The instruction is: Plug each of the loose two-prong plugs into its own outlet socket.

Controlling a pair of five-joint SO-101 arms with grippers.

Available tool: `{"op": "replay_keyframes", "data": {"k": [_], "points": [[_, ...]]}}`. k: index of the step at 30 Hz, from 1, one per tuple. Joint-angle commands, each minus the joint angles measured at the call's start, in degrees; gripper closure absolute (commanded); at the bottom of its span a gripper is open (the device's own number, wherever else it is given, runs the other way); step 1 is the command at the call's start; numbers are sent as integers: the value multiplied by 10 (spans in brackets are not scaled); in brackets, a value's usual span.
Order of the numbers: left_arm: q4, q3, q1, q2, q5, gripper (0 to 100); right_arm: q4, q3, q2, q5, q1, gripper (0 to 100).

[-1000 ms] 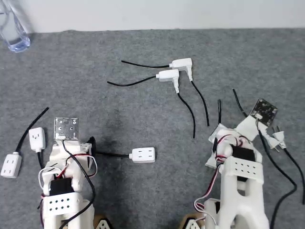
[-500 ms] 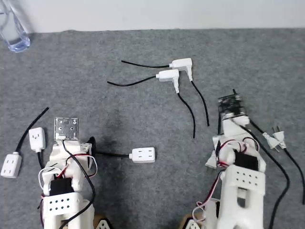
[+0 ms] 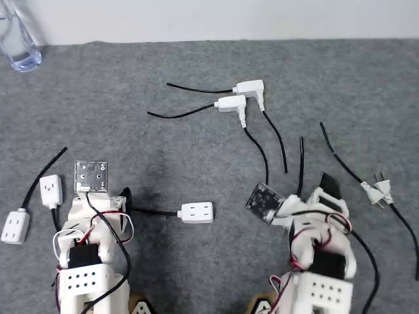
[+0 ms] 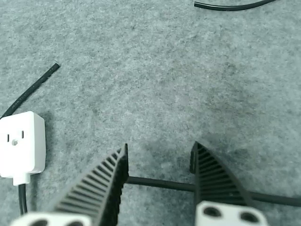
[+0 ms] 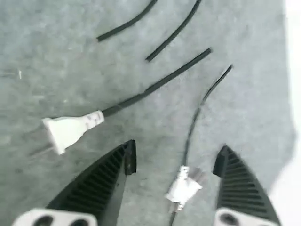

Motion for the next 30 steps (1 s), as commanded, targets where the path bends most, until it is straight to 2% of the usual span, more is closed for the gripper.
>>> {"op": "replay_keyframes", "data": {"k": [1,3,8,15,22,26,30], "points": [[-17,-6,-3,-6,-3,797,48,2,-76,28,-29,746],[-17,-6,-3,-6,-3,797,98,-5,-78,65,-49,774],[-17,-6,-3,-6,-3,797,189,-63,-78,98,-77,794],[-18,-7,-2,-6,-3,797,342,-255,-41,113,-105,794],[-18,-7,-2,-6,-3,797,486,-491,160,117,-106,796],[-18,-7,-2,-6,-3,797,497,-568,314,133,-81,796],[-18,-7,-2,-6,-3,797,497,-590,451,218,-53,796]]}}
